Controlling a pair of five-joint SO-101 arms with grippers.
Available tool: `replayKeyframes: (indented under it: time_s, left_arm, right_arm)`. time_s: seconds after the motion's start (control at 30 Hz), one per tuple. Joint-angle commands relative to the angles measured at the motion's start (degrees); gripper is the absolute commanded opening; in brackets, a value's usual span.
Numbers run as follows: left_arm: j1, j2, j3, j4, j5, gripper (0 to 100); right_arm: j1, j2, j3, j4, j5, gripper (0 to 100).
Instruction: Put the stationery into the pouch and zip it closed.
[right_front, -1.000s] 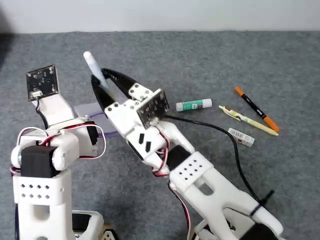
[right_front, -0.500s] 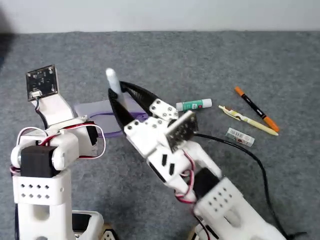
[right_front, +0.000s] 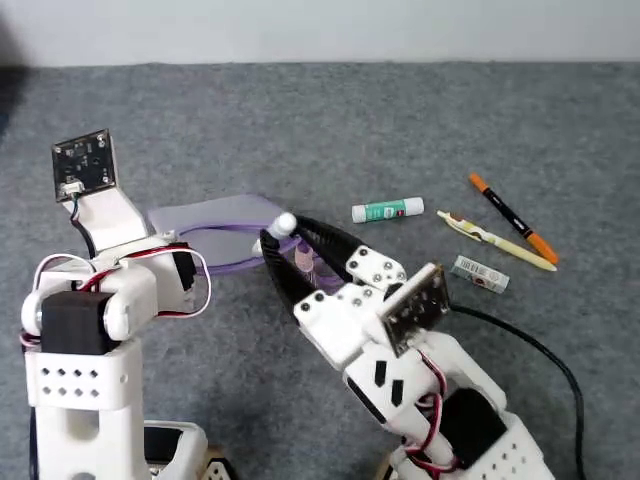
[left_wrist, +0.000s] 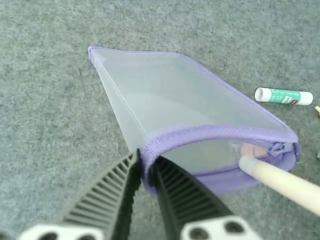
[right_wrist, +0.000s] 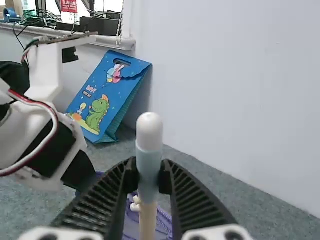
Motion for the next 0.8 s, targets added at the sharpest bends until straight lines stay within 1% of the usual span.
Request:
replayKeyframes:
  time_s: [0.0, 0.07, 0.13, 0.2, 0.37, 0.4, 0.47, 0.53, 0.6, 0.77]
  left_arm:
    - [0.2, 0.3, -2.9, -0.3, 0.7, 1]
    - [0.1, 0.3, -2.9, -0.3, 0.7, 1]
    - [0.1, 0.3, -2.9, -0.3, 0.7, 1]
    - [0.1, 0.3, -2.9, -0.3, 0.7, 1]
    - [0.1, 0.3, -2.9, -0.4, 0.7, 1]
    - [0.1, 0.3, -2.9, -0.4, 0.7, 1]
    - [0.1, 0.3, -2.9, -0.4, 0.7, 1]
    - [0.1, 0.3, -2.9, -0.4, 0.7, 1]
    - [0.2, 0.3, -2.9, -0.4, 0.7, 1]
    - [0.2, 0.3, -2.8, -0.4, 0.7, 1]
  right_arm:
    - [-0.3, -1.7, 0.6, 4.6, 0.7, 0.7]
    - [-0.2, -3.5, 0.9, 8.4, 0.4, 0.7]
    - [-0.4, -4.7, 2.2, 9.7, 0.4, 0.7]
    - [-0.5, -5.3, 4.4, 9.7, 0.4, 0.7]
    - [-0.5, -5.2, 8.9, 4.7, 0.7, 1.2]
    - [-0.5, -5.1, 8.9, 4.5, 0.7, 2.7]
    - [-0.5, -3.7, 8.6, 4.8, 0.7, 8.7]
    - [-0.2, -1.9, 6.4, 6.7, 0.4, 15.8]
    - [-0.2, 0.7, 3.3, 8.8, 0.1, 19.2]
    - [0.8, 7.4, -7.5, 13.1, -5.3, 15.1]
